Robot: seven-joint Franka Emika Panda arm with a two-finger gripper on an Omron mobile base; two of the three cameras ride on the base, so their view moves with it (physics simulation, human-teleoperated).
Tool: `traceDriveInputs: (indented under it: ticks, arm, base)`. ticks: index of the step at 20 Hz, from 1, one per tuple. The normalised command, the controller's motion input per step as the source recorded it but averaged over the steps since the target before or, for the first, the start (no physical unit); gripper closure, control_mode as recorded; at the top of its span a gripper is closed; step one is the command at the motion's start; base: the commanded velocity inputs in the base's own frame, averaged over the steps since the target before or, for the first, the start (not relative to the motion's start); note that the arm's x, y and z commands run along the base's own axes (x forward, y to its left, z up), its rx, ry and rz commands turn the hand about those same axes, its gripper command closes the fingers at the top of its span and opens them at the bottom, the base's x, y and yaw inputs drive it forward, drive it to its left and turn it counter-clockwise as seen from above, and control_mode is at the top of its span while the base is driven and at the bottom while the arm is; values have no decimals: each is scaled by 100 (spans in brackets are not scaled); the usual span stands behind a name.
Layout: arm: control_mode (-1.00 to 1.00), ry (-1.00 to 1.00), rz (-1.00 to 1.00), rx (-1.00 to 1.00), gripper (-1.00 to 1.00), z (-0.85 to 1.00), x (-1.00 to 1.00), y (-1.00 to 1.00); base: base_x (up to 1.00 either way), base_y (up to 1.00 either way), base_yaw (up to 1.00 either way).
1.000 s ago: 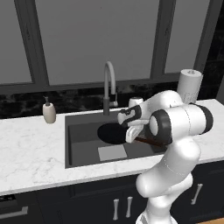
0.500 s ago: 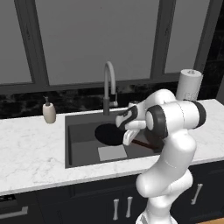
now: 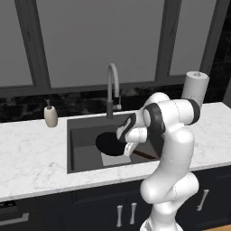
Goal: Pick the pan and sponge and place them into the sink. Then turn on the water.
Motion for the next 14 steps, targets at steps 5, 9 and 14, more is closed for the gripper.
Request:
traceDriveInputs:
  ticks: [5, 9, 14]
  arm:
    - [-100, 0, 0, 0, 100, -43, 26, 15]
    - [-100, 0, 0, 0, 100, -34, 22, 7]
    - [-100, 0, 1, 0, 100, -39, 18, 6]
  base:
    - [0, 0, 0]
    - [0, 0, 0]
    - [0, 0, 0]
